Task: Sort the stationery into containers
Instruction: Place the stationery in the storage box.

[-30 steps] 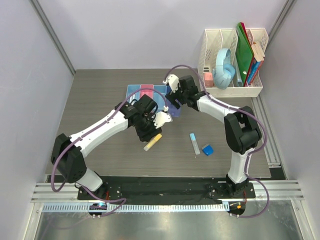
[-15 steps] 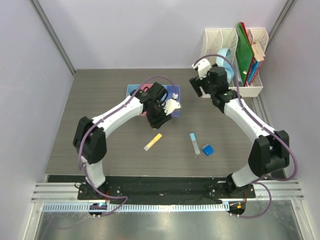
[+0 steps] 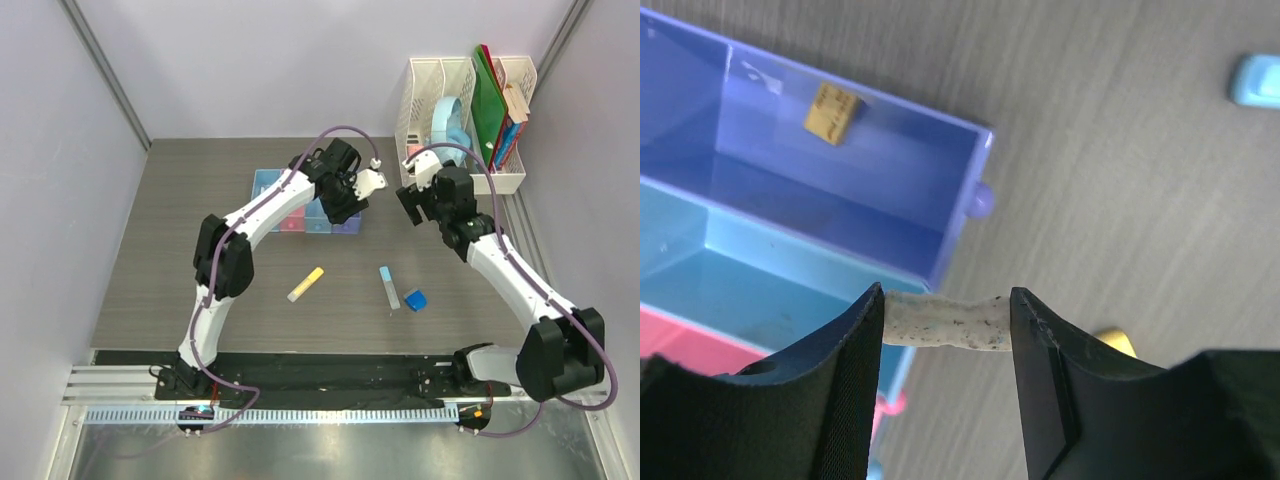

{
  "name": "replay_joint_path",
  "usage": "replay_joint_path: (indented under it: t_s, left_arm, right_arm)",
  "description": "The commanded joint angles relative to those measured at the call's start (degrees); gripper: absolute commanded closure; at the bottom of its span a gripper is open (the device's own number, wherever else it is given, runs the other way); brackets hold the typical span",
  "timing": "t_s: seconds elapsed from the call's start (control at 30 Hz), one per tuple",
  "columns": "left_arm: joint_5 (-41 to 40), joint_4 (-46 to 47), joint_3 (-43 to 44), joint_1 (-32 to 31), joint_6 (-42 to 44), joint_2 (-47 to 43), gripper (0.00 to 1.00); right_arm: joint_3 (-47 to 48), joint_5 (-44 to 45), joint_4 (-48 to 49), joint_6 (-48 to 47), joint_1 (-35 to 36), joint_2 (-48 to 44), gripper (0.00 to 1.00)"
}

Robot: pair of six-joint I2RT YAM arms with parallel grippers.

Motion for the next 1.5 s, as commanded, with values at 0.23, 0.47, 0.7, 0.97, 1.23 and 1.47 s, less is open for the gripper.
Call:
replay_joint_path:
  t_s: [0.23,0.47,0.7,0.97,1.23,1.47]
  left_arm:
    - [-3.9,9.1,6.9,1.5,1.1,7.3,0.51]
    - [-1.2,7.7,8.9,1.6,0.8,6.2,0.51]
    - [-3.1,11.2,9.1,1.6,1.8,9.3,0.51]
    - [-3.6,14.1,10.1,1.6,0.7,11.0,0.33]
    - [-4.0,15.6,8.9,1.6,-1.3,8.3,0.22]
    - [-1.9,8.2,0.9,1.6,-1.5,-3.8,0.12]
  right_arm:
    - [-4.9,-0.7,-0.2,2.6,-0.3,-8.3,0.05]
    - [-5.1,-0.8,-0.3,2.6,-0.2,-8.5,0.05]
    - [-5.1,-1.0,-0.3,3.0,-0.3,-9.0,0.05]
    - [-5.5,-2.0,-0.6,3.4,-0.3,-9.2,0.05]
    - [-5.2,-3.8,-2.1,3.3,-0.3,-7.7,0.05]
    - [-5.7,-7.9,-3.8,5.4,-0.2,-3.1,0.05]
